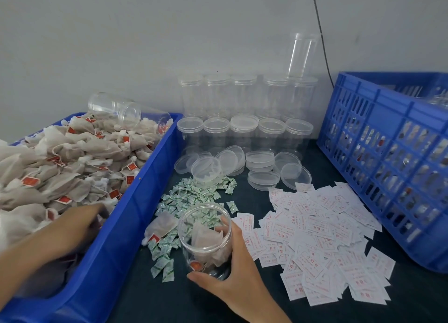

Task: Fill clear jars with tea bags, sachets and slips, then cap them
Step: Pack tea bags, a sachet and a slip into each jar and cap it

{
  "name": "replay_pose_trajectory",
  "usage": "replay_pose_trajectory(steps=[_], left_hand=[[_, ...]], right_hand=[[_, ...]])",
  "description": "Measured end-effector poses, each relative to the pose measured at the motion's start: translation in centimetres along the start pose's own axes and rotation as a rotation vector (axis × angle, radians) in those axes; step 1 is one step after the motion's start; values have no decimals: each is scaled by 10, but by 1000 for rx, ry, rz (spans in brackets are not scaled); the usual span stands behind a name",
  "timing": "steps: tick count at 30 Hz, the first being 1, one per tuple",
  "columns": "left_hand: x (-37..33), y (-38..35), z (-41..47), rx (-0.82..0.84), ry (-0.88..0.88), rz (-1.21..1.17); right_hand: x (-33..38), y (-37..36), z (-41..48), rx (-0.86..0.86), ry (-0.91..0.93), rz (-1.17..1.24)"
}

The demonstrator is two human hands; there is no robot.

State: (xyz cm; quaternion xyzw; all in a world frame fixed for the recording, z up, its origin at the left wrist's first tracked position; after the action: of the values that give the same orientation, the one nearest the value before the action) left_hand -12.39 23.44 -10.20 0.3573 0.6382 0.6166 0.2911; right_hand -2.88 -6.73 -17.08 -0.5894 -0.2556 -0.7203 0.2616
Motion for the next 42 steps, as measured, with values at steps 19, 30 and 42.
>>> replay_pose_trajectory(steps=[19, 30, 42], left_hand=[[-127, 132, -70, -432, -296, -968], [-162, 161, -75, -358, -437, -1378], [-178, 148, -77, -352, -395, -1231]], right_hand=[[0, 1, -2, -7, -22, -14], [-3, 1, 2, -21, -4, 41], [-10, 5, -2, -50, -35, -22]])
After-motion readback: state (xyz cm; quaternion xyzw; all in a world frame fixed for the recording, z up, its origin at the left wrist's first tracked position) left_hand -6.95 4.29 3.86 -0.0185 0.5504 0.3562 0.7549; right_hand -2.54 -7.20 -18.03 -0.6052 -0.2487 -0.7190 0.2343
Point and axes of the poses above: each hand's wrist, its own z-axis towards the middle knuckle, its own y-axis out of the back of the hand, x = y × z, the point moved 10 cm from there along z, towards the middle knuckle, and after that the axes turned 14 degrees about z, right-handed, at the moved point
